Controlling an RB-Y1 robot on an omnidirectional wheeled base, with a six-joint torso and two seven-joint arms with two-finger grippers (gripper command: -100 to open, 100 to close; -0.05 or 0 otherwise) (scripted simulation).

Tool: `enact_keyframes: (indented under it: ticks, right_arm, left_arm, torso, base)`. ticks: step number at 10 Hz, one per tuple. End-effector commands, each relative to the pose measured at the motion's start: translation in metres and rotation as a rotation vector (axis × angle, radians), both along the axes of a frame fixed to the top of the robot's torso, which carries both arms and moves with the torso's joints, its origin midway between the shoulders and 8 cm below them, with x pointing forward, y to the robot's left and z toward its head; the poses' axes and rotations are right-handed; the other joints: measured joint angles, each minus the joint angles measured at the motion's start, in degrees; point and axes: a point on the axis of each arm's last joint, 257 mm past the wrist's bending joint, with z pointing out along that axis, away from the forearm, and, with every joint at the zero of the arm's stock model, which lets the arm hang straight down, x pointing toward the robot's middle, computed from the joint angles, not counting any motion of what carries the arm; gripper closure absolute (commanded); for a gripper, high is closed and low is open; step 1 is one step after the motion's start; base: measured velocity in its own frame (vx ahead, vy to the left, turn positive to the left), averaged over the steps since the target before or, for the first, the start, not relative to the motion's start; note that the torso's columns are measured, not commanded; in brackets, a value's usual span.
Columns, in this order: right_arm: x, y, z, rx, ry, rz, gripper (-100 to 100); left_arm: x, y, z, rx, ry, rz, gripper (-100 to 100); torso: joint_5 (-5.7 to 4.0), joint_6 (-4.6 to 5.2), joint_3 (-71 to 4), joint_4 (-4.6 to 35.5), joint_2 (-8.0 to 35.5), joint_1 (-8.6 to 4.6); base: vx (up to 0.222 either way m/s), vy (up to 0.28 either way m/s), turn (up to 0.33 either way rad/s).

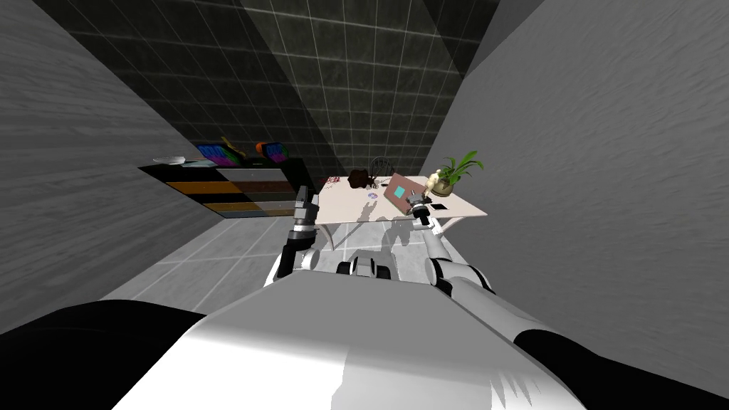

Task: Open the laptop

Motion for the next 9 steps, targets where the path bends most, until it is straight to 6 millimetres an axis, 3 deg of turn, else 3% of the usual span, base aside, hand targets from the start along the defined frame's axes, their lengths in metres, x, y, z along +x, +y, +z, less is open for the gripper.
enact_keyframes:
  ticks: [1,2,4,6,7,9]
  right_arm:
    - [0.002,-0.023,0.001,0.058,0.019,-0.012,100]
    - [0.002,-0.023,0.001,0.062,0.019,-0.011,100]
    - [0.004,-0.051,0.004,0.111,0.038,-0.034,100]
    - [0.003,-0.048,0.003,0.112,0.036,-0.029,100]
    - [0.003,-0.048,0.011,0.032,0.026,-0.027,-100]
    - [0.002,-0.048,0.018,-0.048,0.016,-0.026,-100]
  left_arm:
    - [0.0,0.0,0.0,0.0,0.0,0.0,0]
    - [0.0,0.0,0.0,0.0,0.0,0.0,0]
    - [0.0,0.0,0.0,0.0,0.0,0.0,0]
    - [0.0,0.0,0.0,0.0,0.0,0.0,0]
    - [0.0,0.0,0.0,0.0,0.0,0.0,0]
    - [0.0,0.0,0.0,0.0,0.0,0.0,0]
  torso:
    - [0.0,0.0,0.0,0.0,0.0,-0.03]
    - [-0.01,-0.01,0.0,0.0,0.0,-0.03]
    - [-0.01,0.0,0.0,0.0,0.0,-0.02]
    - [0.0,0.03,0.0,0.0,0.0,-0.04]
    - [-0.02,0.01,0.0,0.0,0.0,-0.09]
    - [-0.02,0.14,0.0,0.1,0.0,-0.23]
  base:
    - [-0.011,0.017,0.051]
    - [-0.009,0.012,0.024]
    - [-0.011,0.022,0.052]
    - [-0.008,0.015,0.015]
    - [-0.01,-0.018,0.04]
    - [-0.009,-0.038,0.041]
